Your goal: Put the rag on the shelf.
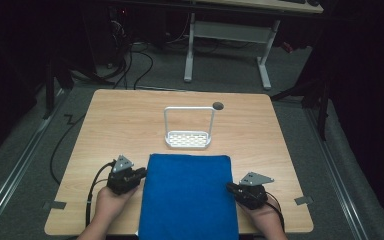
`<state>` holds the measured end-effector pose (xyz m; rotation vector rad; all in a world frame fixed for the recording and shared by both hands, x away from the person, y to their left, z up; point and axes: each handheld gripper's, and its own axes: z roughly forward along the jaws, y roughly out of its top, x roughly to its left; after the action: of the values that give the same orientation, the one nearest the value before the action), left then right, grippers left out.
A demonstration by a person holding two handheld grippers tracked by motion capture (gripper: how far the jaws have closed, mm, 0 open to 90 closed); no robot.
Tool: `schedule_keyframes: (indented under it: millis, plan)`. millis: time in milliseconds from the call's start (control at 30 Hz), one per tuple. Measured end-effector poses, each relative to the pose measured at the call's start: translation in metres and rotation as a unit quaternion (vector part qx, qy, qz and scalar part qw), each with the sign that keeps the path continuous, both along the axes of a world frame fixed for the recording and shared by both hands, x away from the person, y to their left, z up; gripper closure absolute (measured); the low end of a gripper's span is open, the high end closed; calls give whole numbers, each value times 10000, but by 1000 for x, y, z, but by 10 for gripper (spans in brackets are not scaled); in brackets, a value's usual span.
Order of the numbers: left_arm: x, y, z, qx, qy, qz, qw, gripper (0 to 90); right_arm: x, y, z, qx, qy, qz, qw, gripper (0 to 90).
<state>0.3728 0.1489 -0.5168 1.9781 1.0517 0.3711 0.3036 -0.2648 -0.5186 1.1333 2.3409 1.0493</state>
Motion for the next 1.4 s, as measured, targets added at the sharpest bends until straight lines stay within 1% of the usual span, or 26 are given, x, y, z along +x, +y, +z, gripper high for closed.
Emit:
schedule_keyframes:
  millis: [33,67,100,167,200,300,333,367,433,467,500,567,667,700,767,800,867,900,967,1000,1100,1200,1267,1300,1367,1400]
  plan:
    - [10,-2,2,102,-104,88,9999,862,1,0,0,6,-7,-9,10000,840]
    - [18,-4,3,35,-55,109,9999,876,1,-1,0,18,3,-19,10000,838]
    - [27,-7,4,22,8,130,9999,876,1,-1,0,10,10,-18,10000,838]
    - [41,-14,4,134,-42,237,9996,869,1,-2,0,7,13,-7,10000,837]
    - [48,-16,4,165,34,264,9995,850,1,-2,-1,3,20,-7,10000,836]
    - [60,-21,0,57,195,345,9992,789,1,-1,-1,-29,15,10,10000,833]
    - [61,-22,-1,22,239,345,9991,771,1,-1,-1,-40,7,14,10000,832]
    - [63,-23,-3,40,276,365,9989,755,1,-1,-1,-38,17,12,10000,827]
    - [65,-26,-8,187,328,356,9987,744,1,-1,-1,-37,35,10,10000,820]
    - [66,-26,-9,276,277,351,9986,744,2,-2,-1,-38,49,13,10000,819]
    - [66,-27,-11,318,336,390,9982,738,2,-2,-2,-38,54,20,10000,817]
    - [67,-28,-13,345,344,398,9980,732,2,-2,-2,-35,58,23,10000,816]
    - [65,-31,-14,507,175,380,9978,691,3,-2,-2,-26,68,37,10000,812]
    - [63,-34,-15,609,101,373,9974,684,3,-1,-2,-27,69,38,10000,812]
    - [62,-35,-15,630,80,405,9972,676,3,-1,-2,-23,74,39,10000,810]
    - [61,-35,-15,629,57,391,9972,679,3,-1,-2,-26,74,33,10000,810]
    - [57,-37,-16,627,-15,320,9975,732,3,-1,-2,-27,72,42,10000,808]
    - [55,-37,-16,631,-16,298,9976,751,3,-1,-2,-26,73,43,10000,808]
    - [54,-38,-16,577,35,285,9979,793,3,-1,-2,-26,78,35,10000,808]
    - [54,-37,-16,546,65,260,9981,793,3,-1,-2,-26,78,35,10000,808]
    - [54,-34,-16,324,244,214,9989,869,3,0,-1,-19,62,43,10000,807]
    - [54,-30,-17,132,338,222,9991,887,2,-1,-1,-8,36,27,10000,807]
    - [55,-25,-17,-103,506,300,9982,891,2,-1,0,-4,7,33,10000,807]
    - [56,-23,-17,-160,513,327,9980,892,2,-2,0,9,0,21,10000,807]
    - [57,-18,-15,-366,555,391,9970,893,3,-3,0,25,4,5,10000,807]
    - [57,-17,-13,-428,528,403,9969,893,3,-4,0,37,4,-11,10000,807]
